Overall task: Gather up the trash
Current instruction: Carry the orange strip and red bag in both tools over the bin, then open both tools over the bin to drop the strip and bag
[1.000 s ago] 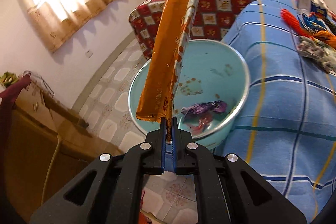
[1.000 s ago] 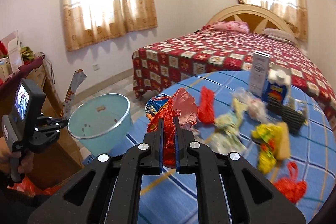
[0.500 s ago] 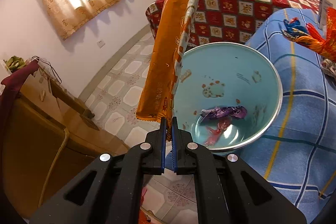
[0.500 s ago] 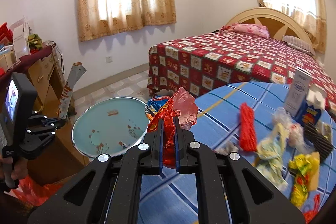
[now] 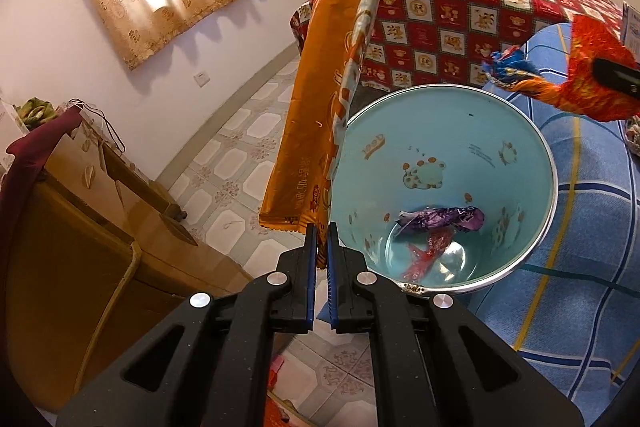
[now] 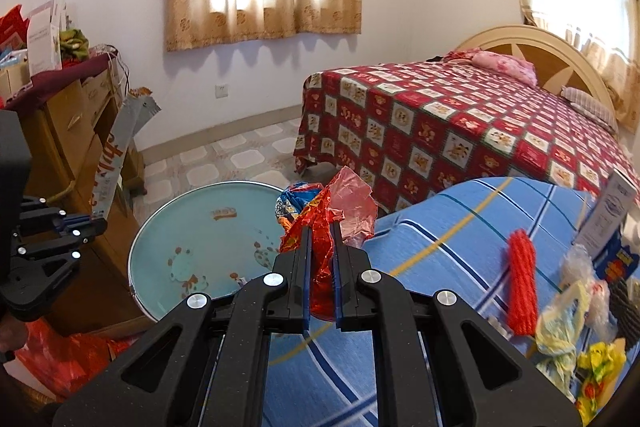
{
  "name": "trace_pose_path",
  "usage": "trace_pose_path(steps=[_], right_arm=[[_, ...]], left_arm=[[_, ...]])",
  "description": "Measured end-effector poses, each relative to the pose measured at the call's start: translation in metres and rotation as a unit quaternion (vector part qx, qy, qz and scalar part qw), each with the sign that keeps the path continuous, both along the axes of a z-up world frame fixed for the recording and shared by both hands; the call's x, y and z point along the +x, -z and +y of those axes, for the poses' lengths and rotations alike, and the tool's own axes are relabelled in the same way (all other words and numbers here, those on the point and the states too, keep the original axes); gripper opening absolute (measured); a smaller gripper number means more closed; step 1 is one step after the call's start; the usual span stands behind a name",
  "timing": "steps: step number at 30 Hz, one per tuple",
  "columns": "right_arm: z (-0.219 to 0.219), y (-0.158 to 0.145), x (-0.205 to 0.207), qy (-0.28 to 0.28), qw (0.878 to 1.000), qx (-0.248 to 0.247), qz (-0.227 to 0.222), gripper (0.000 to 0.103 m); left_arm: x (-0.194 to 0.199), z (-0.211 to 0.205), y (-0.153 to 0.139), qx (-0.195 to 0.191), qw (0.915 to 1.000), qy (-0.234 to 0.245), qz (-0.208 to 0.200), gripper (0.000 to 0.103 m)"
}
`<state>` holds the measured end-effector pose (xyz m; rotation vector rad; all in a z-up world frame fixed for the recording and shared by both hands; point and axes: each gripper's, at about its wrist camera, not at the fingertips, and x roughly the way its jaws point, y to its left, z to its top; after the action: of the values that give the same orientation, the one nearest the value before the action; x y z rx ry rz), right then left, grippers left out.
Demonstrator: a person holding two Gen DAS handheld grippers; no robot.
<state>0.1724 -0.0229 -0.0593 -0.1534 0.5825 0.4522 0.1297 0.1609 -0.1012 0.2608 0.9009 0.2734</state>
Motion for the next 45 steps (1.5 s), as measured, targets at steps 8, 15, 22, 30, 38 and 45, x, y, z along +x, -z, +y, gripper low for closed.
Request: trace_pose_path(steps=[8, 15, 22, 30, 38, 45], right_arm=[[0.016, 0.008, 0.008, -0.009, 1.000, -0.014, 0.005, 0.009], [0.024, 0.012, 0.011, -0.016, 1.000, -0.020, 0.009, 0.009], [0.030, 0.013, 0.011, -0.022, 0.999, -0.023, 0.010, 0.009], [0.032, 0.013, 0.010, -0.026, 0.999, -0.023, 0.012, 0.009], [0.036, 0.016, 0.008, -0.028, 0.999, -0.025, 0.014, 0.009], [0.038, 0.017, 0.009, -0.031, 0.999, -0.028, 0.017, 0.009]], left_arm=[[-0.001, 0.001, -0.003, -0.005, 1.0000, 0.002, -0.004, 0.005], [-0.002, 0.001, -0.004, -0.007, 1.0000, 0.002, -0.005, 0.005], [-0.002, 0.001, -0.004, -0.007, 1.0000, 0.002, -0.005, 0.005], [-0.001, -0.002, -0.004, -0.008, 1.0000, 0.003, -0.003, 0.005], [-0.001, -0.004, -0.003, -0.009, 0.9999, 0.004, -0.002, 0.005], [0.000, -0.004, -0.003, -0.010, 0.9999, 0.004, -0.001, 0.005]])
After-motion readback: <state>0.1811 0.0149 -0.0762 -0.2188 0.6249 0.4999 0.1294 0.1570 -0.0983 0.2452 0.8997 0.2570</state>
